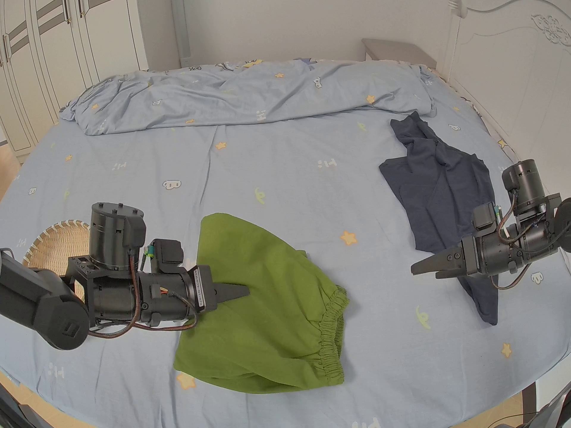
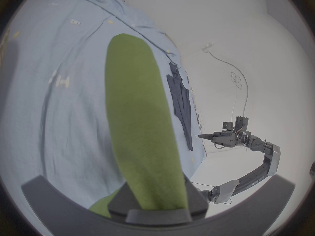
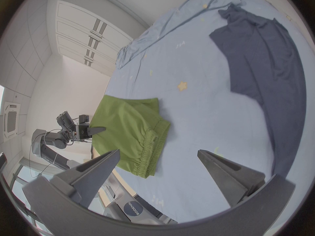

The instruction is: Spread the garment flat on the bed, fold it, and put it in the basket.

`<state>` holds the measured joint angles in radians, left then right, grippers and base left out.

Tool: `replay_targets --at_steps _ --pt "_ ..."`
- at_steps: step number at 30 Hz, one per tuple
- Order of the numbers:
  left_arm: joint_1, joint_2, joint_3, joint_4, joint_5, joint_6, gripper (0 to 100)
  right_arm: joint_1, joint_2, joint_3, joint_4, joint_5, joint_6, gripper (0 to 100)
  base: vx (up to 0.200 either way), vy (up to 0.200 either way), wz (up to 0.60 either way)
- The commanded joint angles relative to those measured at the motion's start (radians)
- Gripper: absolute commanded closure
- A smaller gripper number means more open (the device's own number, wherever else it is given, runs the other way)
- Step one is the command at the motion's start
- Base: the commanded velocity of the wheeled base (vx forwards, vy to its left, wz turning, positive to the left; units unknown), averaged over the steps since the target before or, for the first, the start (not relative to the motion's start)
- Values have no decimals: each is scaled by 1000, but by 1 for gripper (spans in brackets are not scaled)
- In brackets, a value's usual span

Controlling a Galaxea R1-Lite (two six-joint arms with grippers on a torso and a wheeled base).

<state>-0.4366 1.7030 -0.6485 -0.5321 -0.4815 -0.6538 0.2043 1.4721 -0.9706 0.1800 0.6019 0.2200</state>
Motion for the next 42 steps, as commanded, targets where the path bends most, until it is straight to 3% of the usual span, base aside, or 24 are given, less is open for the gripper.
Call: replay_targets --at_steps 1,6,13,16,23,42 --pt "2 -9 7 3 0 34 100 -8 -16 -13 1 2 -5 0 0 0 0" --pt "2 -19 18 29 0 83 100 -11 -18 -13 4 2 -5 0 0 0 0" --pt "35 -217 7 333 0 217 100 -16 -24 -19 6 2 1 0 0 143 0" --pt "96 -276 -20 434 0 252 100 -25 -33 -20 6 2 2 0 0 200 0" --pt "191 -292 -19 448 0 260 100 -17 -30 -13 6 2 1 0 0 200 0" --pt "137 -310 0 448 0 260 100 -16 -32 -13 9 2 2 0 0 200 0"
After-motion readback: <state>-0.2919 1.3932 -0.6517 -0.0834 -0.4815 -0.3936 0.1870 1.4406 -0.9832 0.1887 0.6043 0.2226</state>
